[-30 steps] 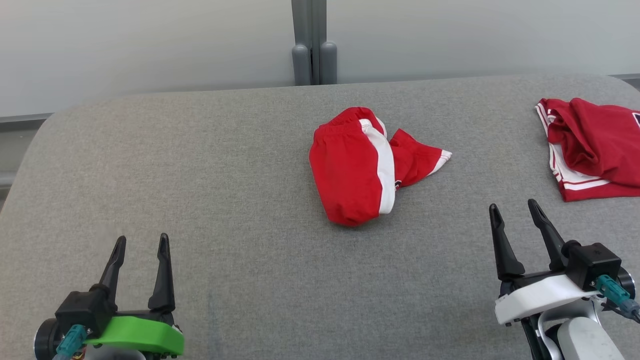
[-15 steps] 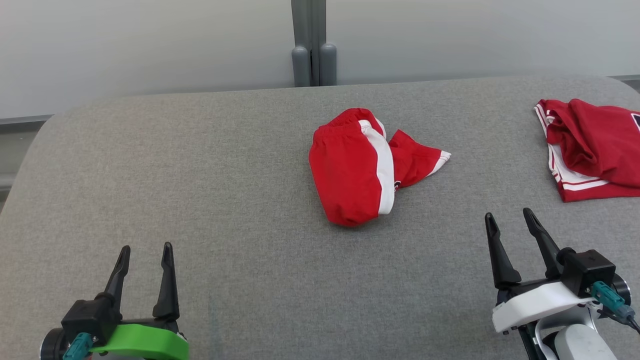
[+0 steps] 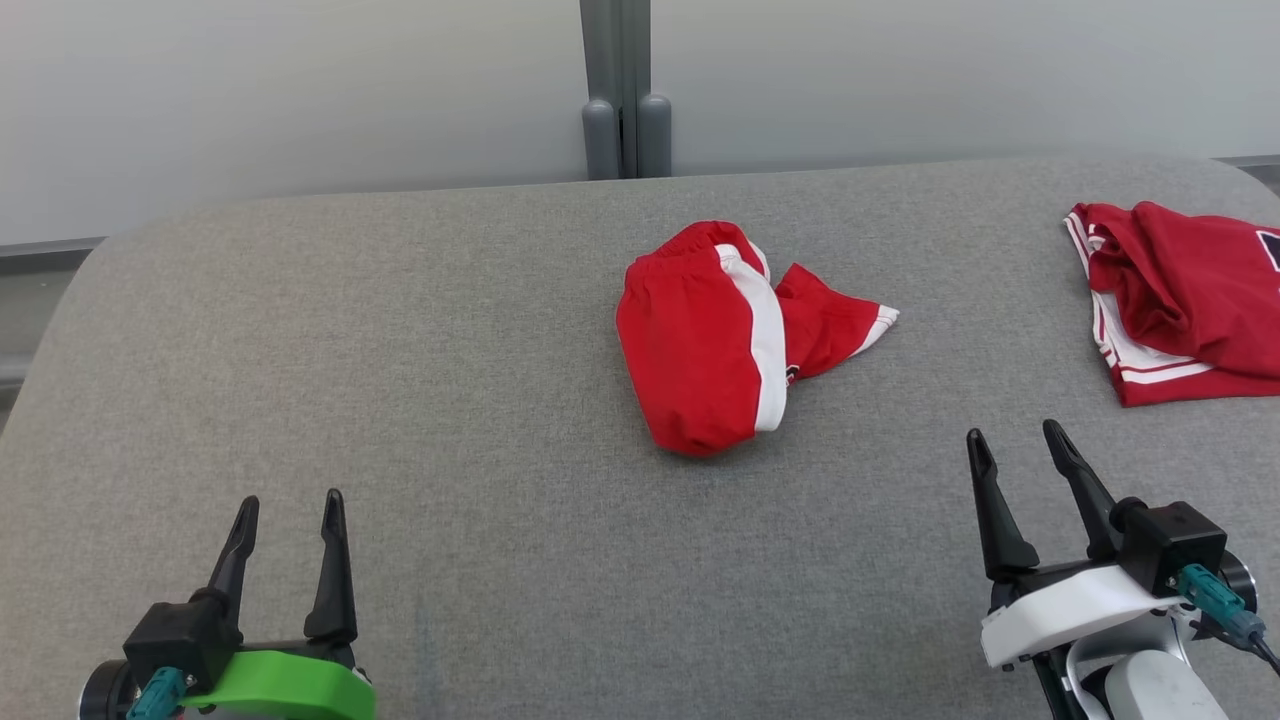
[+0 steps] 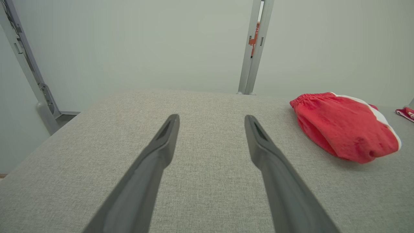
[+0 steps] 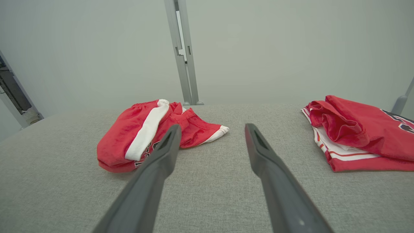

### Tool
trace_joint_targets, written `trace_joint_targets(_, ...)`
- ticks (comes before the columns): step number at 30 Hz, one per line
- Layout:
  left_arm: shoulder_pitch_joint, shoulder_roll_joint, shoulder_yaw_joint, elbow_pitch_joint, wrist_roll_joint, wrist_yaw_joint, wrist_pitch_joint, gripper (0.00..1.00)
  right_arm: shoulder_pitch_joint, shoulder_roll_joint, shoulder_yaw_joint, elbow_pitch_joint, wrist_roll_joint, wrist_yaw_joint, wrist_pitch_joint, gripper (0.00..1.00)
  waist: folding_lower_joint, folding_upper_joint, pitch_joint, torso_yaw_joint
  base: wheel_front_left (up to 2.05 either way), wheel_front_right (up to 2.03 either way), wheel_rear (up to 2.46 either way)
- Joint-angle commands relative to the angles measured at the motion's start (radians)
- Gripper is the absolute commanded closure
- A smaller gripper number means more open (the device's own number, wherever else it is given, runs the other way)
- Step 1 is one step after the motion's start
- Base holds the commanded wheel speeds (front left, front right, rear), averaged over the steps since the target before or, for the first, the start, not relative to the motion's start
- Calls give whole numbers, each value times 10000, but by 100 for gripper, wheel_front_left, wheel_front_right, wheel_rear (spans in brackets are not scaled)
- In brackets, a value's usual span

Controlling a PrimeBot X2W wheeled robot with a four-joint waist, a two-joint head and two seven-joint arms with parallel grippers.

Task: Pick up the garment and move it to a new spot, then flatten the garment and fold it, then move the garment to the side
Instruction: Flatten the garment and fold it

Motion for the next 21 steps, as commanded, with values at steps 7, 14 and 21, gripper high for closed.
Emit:
trace_joint_targets(7, -24, -30, 117, 47, 130, -69, -28, 0, 89, 21, -21, 29, 5, -16, -29, 0, 0, 0, -12, -19, 0, 0, 0)
trace_joint_targets(14, -8, -54, 164, 35, 176, -101, -28, 0, 94, 47, -23, 47, 12, -16, -29, 0, 0, 0, -34, -37, 0, 0, 0)
trace_joint_targets(21, -9, -76, 182, 49, 216, -105, -28, 0, 104, 33, -5, 48, 28, -16, -29, 0, 0, 0, -36, -50, 0, 0, 0)
